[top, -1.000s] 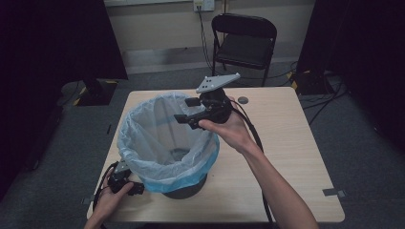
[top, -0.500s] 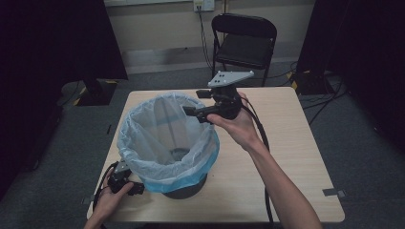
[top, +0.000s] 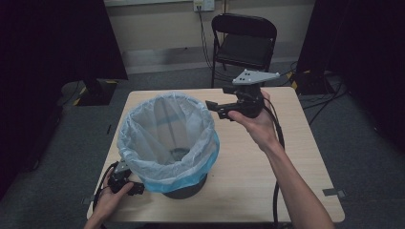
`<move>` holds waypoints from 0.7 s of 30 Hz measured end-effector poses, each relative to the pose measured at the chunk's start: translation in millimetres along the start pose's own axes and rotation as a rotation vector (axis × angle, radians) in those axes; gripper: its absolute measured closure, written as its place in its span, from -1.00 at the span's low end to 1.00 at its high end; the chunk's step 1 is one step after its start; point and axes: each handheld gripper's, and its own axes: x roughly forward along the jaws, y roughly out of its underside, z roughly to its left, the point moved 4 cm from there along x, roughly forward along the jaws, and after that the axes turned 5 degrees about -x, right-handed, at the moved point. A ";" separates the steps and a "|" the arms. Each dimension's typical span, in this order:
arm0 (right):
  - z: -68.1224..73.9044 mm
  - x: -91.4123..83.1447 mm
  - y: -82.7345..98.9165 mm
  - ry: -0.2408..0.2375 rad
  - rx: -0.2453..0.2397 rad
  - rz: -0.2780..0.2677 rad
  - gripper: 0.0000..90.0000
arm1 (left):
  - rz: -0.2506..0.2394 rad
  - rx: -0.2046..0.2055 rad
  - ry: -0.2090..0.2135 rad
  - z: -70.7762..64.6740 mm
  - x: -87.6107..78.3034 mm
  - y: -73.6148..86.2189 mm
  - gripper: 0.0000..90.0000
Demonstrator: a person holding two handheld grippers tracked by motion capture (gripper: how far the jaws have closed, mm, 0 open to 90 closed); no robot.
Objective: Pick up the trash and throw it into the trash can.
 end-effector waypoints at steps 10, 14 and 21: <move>-22.1 -22.2 26.5 0.161 -0.015 0.045 -0.63 | 0.000 0.000 0.000 0.0 0.0 0.0 -0.94; -25.7 -25.7 44.1 0.174 0.001 0.072 -0.63 | 0.000 0.000 0.000 0.0 0.0 0.0 -0.94; -30.9 -36.4 75.4 0.197 0.062 0.094 -0.68 | 0.000 0.000 0.000 0.0 0.0 0.0 -0.94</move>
